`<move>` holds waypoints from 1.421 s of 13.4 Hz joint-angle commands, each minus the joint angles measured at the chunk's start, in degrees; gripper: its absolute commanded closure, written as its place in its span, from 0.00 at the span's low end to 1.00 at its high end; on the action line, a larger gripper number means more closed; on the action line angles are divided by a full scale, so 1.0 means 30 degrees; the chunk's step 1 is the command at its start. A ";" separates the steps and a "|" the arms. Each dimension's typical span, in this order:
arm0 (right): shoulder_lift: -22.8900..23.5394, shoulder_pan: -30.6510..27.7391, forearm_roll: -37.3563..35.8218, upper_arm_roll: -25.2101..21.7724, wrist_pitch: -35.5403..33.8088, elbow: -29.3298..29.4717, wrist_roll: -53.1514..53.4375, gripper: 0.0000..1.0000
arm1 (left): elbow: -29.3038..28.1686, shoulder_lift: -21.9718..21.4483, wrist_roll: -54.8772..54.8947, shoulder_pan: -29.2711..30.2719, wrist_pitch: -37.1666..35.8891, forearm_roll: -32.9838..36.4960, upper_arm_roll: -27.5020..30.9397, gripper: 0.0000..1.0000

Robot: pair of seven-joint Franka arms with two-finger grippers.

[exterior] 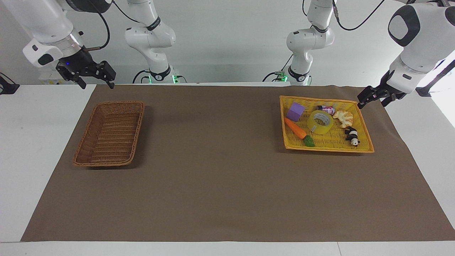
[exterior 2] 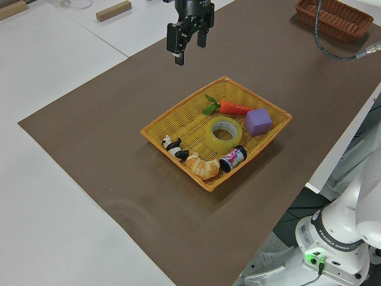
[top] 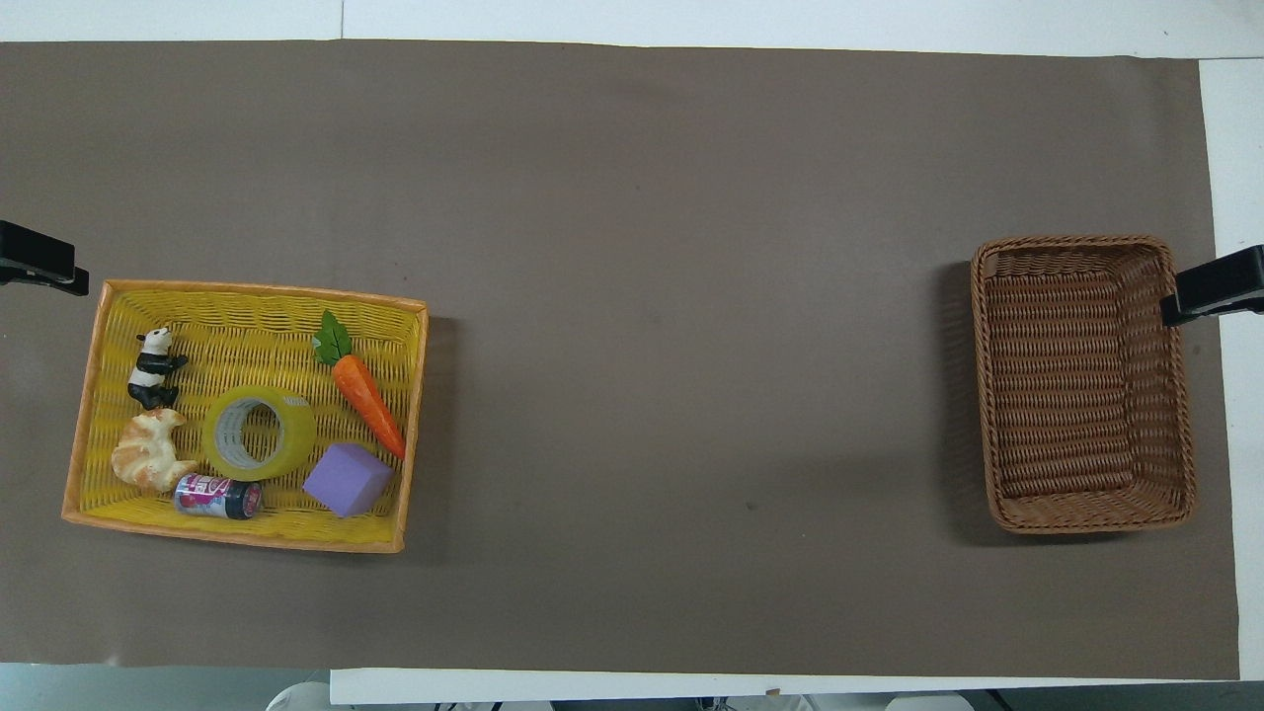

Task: Move tape to another basket
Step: 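Reach the left gripper down to the yellow tape roll in the yellow basket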

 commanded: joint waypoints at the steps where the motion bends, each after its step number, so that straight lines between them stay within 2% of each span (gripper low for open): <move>1: -0.0339 -0.0058 -0.0090 0.0073 -0.0055 -0.0318 -0.0065 0.00 | -0.0598 -0.0529 -0.0223 -0.0383 0.0057 -0.0186 0.0044 0.00; 5: -0.0339 -0.0058 -0.0090 0.0073 -0.0084 -0.0318 -0.0065 0.00 | -0.1064 -0.0732 -0.0399 -0.0912 0.0321 -0.0156 0.0044 0.00; 6: -0.0339 -0.0058 -0.0090 0.0073 -0.0055 -0.0318 -0.0065 0.00 | -0.1850 -0.1024 -0.0457 -0.0942 0.0787 -0.0156 0.0015 0.00; 9: -0.0339 -0.0058 -0.0090 0.0073 -0.0084 -0.0318 -0.0065 0.00 | -0.7783 -0.3099 -0.0545 -0.1671 0.5580 -0.0186 0.0015 0.00; 10: -0.0339 -0.0058 -0.0090 0.0073 -0.0055 -0.0318 -0.0065 0.00 | -0.8994 -0.3426 -0.0516 -0.1646 0.6321 -0.0186 0.0015 0.00; 13: -0.0339 -0.0058 -0.0090 0.0073 -0.0055 -0.0318 -0.0065 0.00 | -1.0844 -0.3108 -0.0457 -0.1441 0.7580 -0.0215 0.0044 0.00; 16: -0.0339 -0.0058 -0.0090 0.0073 -0.0084 -0.0318 -0.0036 0.00 | -1.3541 -0.3107 -0.0516 -0.0449 1.1298 -0.0186 0.0044 0.00; 19: -0.0339 -0.0058 -0.0090 0.0073 -0.0084 -0.0318 -0.0065 0.00 | -1.4103 -0.2873 -0.0340 0.0343 1.1807 -0.0186 0.0044 0.02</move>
